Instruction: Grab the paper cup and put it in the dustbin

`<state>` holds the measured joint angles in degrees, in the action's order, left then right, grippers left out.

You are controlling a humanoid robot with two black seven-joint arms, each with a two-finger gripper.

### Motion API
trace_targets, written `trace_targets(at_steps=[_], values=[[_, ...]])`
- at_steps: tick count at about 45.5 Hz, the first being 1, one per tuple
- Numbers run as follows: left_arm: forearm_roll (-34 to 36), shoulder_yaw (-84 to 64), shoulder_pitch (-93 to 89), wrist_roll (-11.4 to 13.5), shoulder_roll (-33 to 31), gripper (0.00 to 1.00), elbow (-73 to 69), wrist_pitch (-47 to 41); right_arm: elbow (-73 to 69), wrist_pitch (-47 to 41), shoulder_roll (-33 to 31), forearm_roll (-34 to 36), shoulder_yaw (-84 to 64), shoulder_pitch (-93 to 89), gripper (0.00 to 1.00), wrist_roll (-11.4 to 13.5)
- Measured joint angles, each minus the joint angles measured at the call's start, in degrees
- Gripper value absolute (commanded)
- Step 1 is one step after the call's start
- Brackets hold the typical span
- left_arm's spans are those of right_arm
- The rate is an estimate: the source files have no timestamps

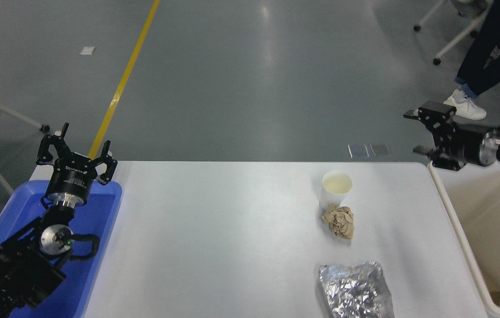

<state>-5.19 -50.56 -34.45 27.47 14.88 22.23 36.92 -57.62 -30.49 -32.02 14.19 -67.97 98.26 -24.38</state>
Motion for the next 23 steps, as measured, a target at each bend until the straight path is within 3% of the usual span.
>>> trace_targets(at_steps=[9, 18, 23], values=[[0.0, 0.0, 0.0, 0.0, 0.0, 0.98, 0.0, 0.0, -2.1, -9.1, 6.0, -7.4, -5.4, 12.0, 1.00, 9.2], [0.0, 0.0, 0.0, 0.0, 0.0, 0.98, 0.0, 0.0, -5.6, -12.4, 10.7, -11.0, -7.1, 22.4, 1.00, 18.7], [0.0, 0.0, 0.0, 0.0, 0.0, 0.98, 0.0, 0.0, -8.1, -13.2, 12.9, -12.0, -7.4, 27.3, 1.00, 21.6]])
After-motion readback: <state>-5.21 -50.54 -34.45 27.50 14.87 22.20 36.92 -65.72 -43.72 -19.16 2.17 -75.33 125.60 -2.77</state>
